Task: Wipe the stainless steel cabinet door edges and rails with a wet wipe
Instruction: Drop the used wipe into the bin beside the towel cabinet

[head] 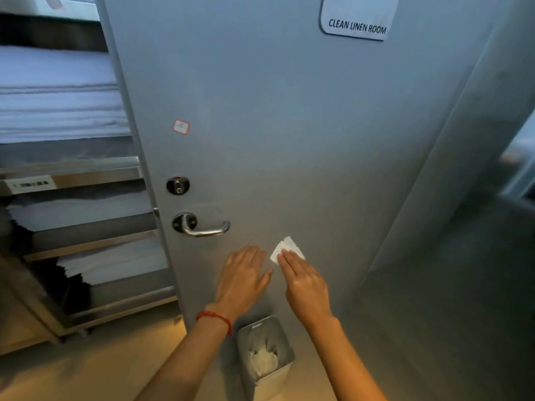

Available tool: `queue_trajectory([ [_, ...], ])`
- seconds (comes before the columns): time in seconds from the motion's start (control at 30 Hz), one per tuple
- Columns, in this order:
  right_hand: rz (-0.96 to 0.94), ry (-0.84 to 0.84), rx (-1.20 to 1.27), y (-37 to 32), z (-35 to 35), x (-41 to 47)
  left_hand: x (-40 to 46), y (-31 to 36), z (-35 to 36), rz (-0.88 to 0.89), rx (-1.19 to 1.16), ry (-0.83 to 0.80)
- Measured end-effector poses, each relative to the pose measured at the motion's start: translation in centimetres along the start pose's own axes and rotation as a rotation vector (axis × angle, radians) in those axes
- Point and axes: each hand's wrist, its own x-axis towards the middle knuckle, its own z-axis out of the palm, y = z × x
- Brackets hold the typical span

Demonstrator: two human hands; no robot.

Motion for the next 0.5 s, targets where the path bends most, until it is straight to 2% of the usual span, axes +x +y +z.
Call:
queue_trajectory([
  [0.17, 0.074, -0.072, 0.009, 0.7, 2.5, 0.6, 1.6, -1.8, 2.6, 0.013, -0.026, -0.025],
  [0.3, 0.095, -0.111, 0.009, 1.6, 4.4, 0.6, 2.0, -2.7, 5.1, -0.014, -0.032, -0.152],
  [0.43, 0.097, -0.126, 0.013, 2.8, 6.3, 0.4, 2.4, -3.0, 6.7, -0.056, -0.048, -0.161],
  [0.5, 0.091, -0.132, 0.015, 3.4, 7.2, 0.0, 2.6, -3.0, 7.4, -0.042, -0.032, -0.114],
])
